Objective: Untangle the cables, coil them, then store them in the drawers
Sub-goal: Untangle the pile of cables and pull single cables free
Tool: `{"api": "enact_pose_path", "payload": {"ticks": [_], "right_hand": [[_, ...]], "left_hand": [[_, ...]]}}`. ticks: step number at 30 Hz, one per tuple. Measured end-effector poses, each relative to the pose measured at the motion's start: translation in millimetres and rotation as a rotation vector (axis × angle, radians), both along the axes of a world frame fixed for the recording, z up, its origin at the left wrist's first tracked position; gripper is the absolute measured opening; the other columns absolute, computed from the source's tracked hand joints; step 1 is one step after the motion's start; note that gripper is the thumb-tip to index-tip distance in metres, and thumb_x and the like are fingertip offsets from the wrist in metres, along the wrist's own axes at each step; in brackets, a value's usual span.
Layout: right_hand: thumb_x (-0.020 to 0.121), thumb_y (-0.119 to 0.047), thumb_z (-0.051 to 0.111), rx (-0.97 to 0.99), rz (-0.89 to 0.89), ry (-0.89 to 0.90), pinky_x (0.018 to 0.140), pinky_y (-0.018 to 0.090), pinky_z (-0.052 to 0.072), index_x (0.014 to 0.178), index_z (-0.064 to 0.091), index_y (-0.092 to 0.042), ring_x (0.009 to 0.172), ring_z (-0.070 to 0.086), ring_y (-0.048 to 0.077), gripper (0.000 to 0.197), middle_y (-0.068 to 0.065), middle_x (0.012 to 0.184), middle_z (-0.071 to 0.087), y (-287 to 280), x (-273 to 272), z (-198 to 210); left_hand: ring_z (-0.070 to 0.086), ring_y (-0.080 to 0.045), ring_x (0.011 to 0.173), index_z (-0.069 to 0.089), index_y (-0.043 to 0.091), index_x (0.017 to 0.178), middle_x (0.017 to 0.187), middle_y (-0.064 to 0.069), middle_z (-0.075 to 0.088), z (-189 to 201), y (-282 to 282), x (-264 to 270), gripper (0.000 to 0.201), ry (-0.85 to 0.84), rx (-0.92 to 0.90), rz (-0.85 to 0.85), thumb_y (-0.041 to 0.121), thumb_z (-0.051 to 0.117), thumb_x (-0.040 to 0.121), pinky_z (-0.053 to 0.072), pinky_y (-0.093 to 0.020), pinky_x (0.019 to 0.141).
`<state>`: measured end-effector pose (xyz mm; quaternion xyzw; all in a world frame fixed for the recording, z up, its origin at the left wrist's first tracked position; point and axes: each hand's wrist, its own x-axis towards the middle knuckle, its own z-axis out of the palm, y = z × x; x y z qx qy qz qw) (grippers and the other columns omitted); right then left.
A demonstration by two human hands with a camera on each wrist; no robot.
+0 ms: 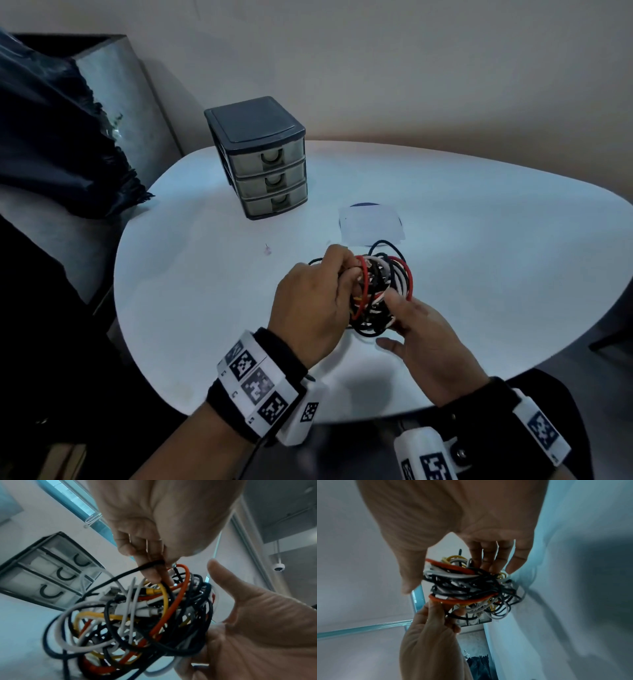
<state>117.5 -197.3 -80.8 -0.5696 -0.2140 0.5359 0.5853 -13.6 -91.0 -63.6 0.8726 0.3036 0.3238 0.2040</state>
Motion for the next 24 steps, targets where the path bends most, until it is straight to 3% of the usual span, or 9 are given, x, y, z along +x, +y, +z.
{"api": "enact_pose_path", "payload": {"ticks": [3, 5, 9, 12, 14, 17, 19, 24], "right_hand": [[0.061, -0.036, 0.085, -0.03, -0.043, -0.066, 0.082, 0.034, 0.041, 0.103, 0.073, -0.021, 0.091, 0.065, 0.01, 0.047, -0.001, 0.1, 0.076, 2, 1, 5], [0.062, -0.029, 0.081, -0.033, -0.095, -0.07, 0.08, 0.033, 0.041, 0.104, 0.073, -0.017, 0.088, 0.065, 0.009, 0.045, 0.001, 0.099, 0.076, 4, 5, 1], [0.081, -0.012, 0.07, -0.056, -0.175, 0.0, 0.074, 0.031, 0.041, 0.099, 0.074, -0.013, 0.081, 0.066, 0.011, 0.018, 0.005, 0.093, 0.075, 8, 14, -10], [0.082, -0.012, 0.065, -0.073, -0.201, 0.06, 0.07, 0.033, 0.041, 0.094, 0.075, -0.01, 0.081, 0.062, 0.019, 0.015, 0.009, 0.089, 0.072, 9, 20, -15], [0.076, -0.015, 0.069, -0.091, -0.209, 0.092, 0.074, 0.037, 0.041, 0.089, 0.075, -0.01, 0.082, 0.06, 0.022, 0.016, 0.012, 0.09, 0.071, 11, 23, -16], [0.064, -0.021, 0.071, -0.103, -0.213, 0.114, 0.075, 0.04, 0.039, 0.083, 0.075, -0.012, 0.083, 0.058, 0.025, 0.022, 0.014, 0.089, 0.069, 14, 26, -16], [0.065, -0.02, 0.072, -0.097, -0.215, 0.118, 0.073, 0.039, 0.04, 0.084, 0.074, -0.011, 0.083, 0.059, 0.026, 0.02, 0.013, 0.088, 0.069, 15, 27, -16], [0.064, -0.021, 0.072, -0.085, -0.21, 0.136, 0.078, 0.042, 0.042, 0.096, 0.073, -0.007, 0.087, 0.061, 0.026, 0.035, 0.015, 0.096, 0.07, 15, 29, -19]], "left_hand": [[0.057, -0.013, 0.058, 0.054, 0.023, 0.1, 0.07, 0.01, 0.067, 4, 2, 8, 0.016, 0.012, -0.044, -0.066, 0.035, 0.043, 0.098, 0.042, -0.031, 0.057], [0.061, -0.012, 0.065, 0.057, 0.025, 0.101, 0.075, 0.01, 0.069, 5, 2, 13, 0.016, 0.01, -0.103, -0.095, 0.036, 0.046, 0.096, 0.05, -0.034, 0.063], [0.064, -0.013, 0.08, 0.062, 0.025, 0.107, 0.091, 0.009, 0.071, 5, 6, 14, 0.018, 0.057, -0.094, -0.166, 0.034, 0.054, 0.093, 0.051, -0.032, 0.07], [0.062, -0.02, 0.091, 0.064, 0.022, 0.115, 0.109, 0.006, 0.067, 6, 12, 12, 0.03, 0.202, 0.033, -0.26, 0.015, 0.059, 0.086, 0.044, -0.028, 0.072], [0.063, -0.024, 0.091, 0.065, 0.021, 0.115, 0.111, 0.003, 0.067, 9, 16, 13, 0.035, 0.242, 0.091, -0.278, 0.014, 0.053, 0.082, 0.045, -0.031, 0.07], [0.063, -0.025, 0.092, 0.068, 0.022, 0.113, 0.11, 0.003, 0.066, 12, 24, 16, 0.035, 0.231, 0.045, -0.297, 0.013, 0.053, 0.083, 0.051, -0.036, 0.071], [0.062, -0.022, 0.092, 0.069, 0.022, 0.112, 0.108, 0.004, 0.066, 12, 30, 17, 0.032, 0.223, -0.016, -0.303, 0.01, 0.06, 0.084, 0.052, -0.038, 0.075], [0.057, -0.01, 0.085, 0.072, 0.021, 0.109, 0.101, 0.007, 0.062, 15, 40, 17, 0.033, 0.22, -0.128, -0.336, 0.004, 0.067, 0.081, 0.049, -0.028, 0.078]]}}
